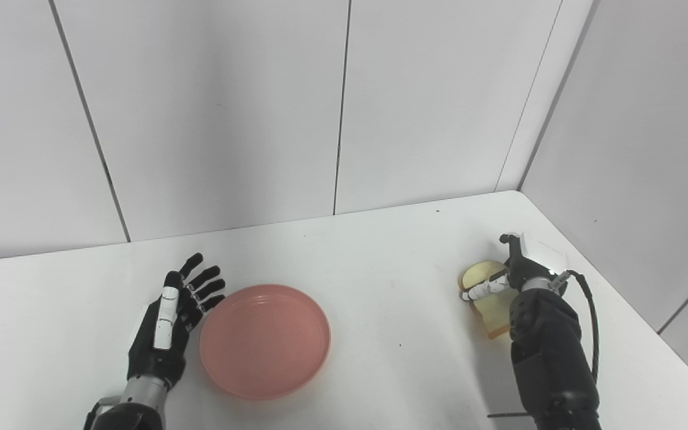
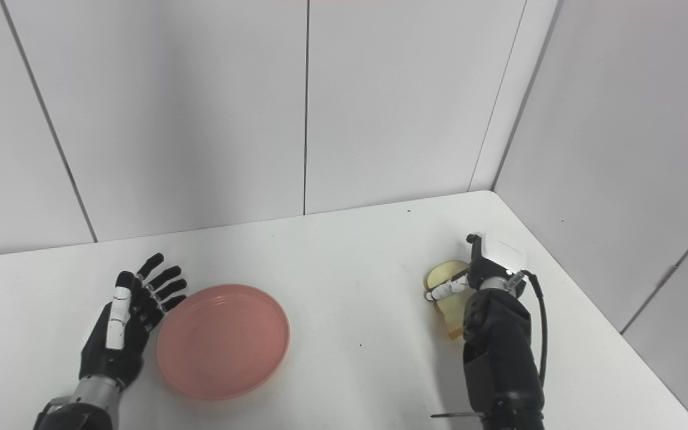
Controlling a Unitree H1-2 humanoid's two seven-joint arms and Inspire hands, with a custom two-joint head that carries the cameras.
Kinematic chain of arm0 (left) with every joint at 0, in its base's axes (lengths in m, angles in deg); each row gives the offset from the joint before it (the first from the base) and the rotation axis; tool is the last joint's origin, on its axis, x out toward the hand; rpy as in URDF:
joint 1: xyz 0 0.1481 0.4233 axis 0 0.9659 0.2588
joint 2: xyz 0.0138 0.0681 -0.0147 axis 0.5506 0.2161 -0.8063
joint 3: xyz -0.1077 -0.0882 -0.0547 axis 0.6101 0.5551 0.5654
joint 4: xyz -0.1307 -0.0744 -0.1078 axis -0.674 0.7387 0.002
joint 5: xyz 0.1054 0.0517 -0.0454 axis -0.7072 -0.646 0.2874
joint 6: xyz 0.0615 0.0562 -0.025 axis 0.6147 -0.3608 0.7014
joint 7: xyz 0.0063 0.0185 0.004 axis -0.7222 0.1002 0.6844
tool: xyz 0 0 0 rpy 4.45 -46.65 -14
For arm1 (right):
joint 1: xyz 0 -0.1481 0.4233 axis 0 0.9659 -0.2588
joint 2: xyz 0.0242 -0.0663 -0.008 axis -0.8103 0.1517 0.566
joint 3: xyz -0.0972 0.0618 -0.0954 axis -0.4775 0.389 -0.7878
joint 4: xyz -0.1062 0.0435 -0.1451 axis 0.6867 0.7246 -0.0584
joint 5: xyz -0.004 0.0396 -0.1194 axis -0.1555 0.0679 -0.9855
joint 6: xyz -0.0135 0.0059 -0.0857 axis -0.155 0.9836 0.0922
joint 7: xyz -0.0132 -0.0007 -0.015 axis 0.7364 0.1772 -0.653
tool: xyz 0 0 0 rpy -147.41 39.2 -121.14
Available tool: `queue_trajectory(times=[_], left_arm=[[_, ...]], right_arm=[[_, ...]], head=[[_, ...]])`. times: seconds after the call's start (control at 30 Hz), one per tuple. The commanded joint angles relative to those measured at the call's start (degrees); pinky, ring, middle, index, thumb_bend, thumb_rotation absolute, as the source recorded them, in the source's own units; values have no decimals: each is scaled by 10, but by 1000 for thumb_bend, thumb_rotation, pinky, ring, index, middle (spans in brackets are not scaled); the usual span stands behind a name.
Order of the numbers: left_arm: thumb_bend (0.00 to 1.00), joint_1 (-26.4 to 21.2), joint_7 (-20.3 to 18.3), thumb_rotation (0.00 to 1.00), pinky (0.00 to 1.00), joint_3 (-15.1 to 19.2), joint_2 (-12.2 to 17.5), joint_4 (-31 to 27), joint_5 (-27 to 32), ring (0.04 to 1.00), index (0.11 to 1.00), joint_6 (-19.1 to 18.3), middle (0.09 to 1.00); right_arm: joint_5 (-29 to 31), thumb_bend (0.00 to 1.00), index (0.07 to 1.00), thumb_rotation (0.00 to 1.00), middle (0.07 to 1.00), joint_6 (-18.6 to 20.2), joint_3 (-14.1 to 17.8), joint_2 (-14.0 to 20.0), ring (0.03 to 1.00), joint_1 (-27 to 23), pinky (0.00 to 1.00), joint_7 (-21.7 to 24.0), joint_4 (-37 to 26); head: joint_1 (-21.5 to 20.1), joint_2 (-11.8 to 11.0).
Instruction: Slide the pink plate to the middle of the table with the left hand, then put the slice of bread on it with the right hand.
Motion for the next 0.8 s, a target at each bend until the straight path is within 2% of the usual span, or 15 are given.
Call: queue_trajectory(times=[0.0,0.07,0.13,0.2,0.33,0.43,0.5,0.57,0.77], left_arm=[[785,27,7,898,726,-2,-1,22,-8,784,866,-50,811],[782,26,7,900,726,-2,-1,24,-8,783,863,-50,812],[779,25,7,899,725,-1,-2,25,-7,784,864,-48,813],[777,25,7,898,723,-2,-3,26,-7,784,863,-48,813],[768,24,10,897,721,-2,-6,28,-9,780,860,-48,809],[763,24,12,896,722,-1,-9,28,-8,778,860,-50,808],[765,24,12,895,721,-1,-11,29,-8,780,860,-49,808],[769,23,12,896,725,-3,-12,31,-9,784,864,-47,813],[810,16,13,886,721,-6,-19,52,-13,774,870,-30,794]], right_arm=[[5,566,819,0,471,-2,-1,3,242,6,169,2,1],[14,568,866,0,470,-1,0,3,237,5,167,-2,-3],[9,569,890,0,470,-1,1,-1,251,2,208,7,-19],[7,570,898,0,469,-1,-1,-3,241,-1,207,14,-35],[13,572,839,0,467,-1,-7,-6,173,-5,120,29,-74],[16,573,822,0,467,-1,-18,-4,171,-9,108,46,-102],[11,573,761,0,467,-1,-23,-3,193,-14,122,65,-118],[4,574,728,0,468,-1,-41,1,200,-21,128,87,-142],[-12,573,752,0,468,-1,-53,-28,187,-57,114,157,-211]], head=[[1,1],[2,0],[2,1],[3,1],[7,0],[11,0],[15,0],[21,-1],[48,-2]])
